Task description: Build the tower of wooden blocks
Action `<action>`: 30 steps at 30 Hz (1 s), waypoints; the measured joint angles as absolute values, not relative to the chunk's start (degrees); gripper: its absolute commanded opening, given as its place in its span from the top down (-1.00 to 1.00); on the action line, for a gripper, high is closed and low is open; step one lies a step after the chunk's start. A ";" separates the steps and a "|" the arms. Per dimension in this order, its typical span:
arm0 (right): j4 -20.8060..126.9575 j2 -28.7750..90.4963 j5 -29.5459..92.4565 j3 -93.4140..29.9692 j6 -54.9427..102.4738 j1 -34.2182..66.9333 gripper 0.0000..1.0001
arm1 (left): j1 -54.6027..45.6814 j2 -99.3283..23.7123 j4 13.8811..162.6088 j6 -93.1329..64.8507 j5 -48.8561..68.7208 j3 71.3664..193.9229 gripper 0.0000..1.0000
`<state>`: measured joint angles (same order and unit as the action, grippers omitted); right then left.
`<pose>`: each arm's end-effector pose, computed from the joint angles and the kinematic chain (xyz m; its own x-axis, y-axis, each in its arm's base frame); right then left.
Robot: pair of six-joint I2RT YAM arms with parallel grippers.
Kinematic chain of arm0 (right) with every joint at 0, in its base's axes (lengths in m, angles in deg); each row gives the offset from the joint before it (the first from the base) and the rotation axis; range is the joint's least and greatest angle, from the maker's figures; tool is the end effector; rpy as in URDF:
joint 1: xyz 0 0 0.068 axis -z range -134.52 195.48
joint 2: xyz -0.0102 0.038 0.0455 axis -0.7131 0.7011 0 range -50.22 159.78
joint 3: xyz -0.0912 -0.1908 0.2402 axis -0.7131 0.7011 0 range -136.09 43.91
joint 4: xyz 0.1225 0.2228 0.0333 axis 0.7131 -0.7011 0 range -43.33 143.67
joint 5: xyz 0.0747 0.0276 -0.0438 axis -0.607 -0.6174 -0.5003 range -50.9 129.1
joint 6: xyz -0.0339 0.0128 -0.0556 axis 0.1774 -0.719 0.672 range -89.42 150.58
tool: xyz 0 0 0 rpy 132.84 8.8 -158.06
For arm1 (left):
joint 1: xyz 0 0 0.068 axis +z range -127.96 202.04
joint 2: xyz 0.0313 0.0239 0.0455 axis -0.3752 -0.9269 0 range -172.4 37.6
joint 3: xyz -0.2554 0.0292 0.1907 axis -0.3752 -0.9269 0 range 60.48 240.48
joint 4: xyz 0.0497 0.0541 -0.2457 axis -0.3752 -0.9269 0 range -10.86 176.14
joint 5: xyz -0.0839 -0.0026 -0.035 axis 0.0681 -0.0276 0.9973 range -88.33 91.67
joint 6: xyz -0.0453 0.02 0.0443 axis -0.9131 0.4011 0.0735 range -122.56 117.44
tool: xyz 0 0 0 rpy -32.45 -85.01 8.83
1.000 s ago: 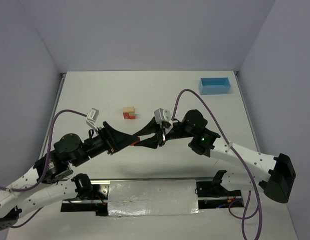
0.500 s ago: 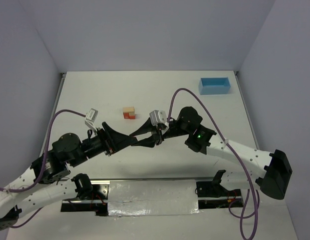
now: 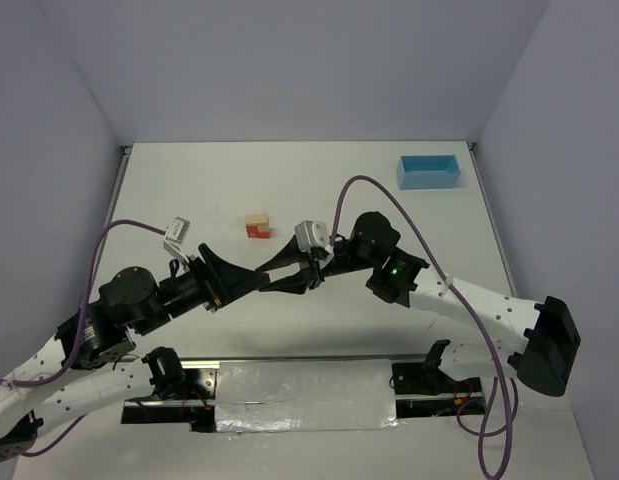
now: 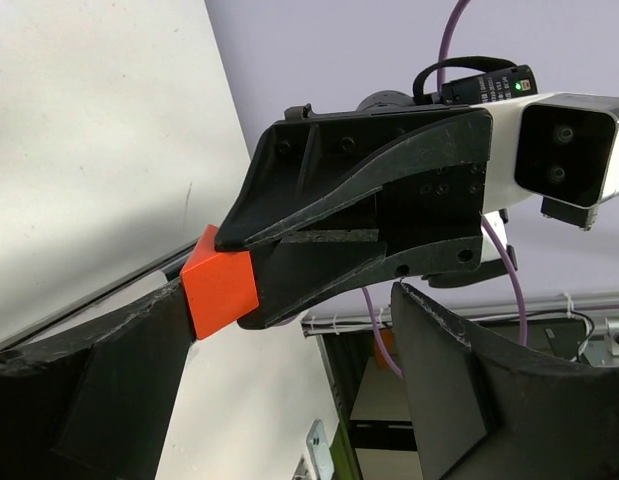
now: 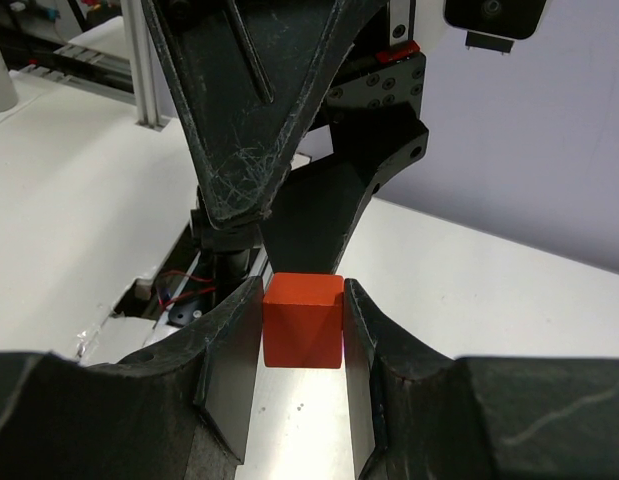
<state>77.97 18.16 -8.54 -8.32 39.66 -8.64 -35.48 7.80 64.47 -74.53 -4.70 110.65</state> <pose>0.1208 0.2335 0.4105 0.2359 0.1446 -0.9610 -0.9493 -0.1772 -0.2597 0.0473 -0.0633 0.4057 -0.7442 -0.5907 -0.3118 0.2294 0.2124 -0.9499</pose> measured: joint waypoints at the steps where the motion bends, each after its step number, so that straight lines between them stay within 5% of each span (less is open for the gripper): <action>1: 77.94 18.42 -8.56 -8.42 39.71 -8.64 1.00 | -35.48 7.80 64.23 -74.50 -4.92 110.65 -0.76; 30: 75.39 21.26 -9.35 -9.32 43.81 -8.75 1.00 | -35.41 7.84 59.90 -72.73 -6.65 111.28 -0.76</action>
<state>75.39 21.26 -9.35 -9.32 43.81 -8.75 -35.41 7.84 59.90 -72.73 -6.65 111.28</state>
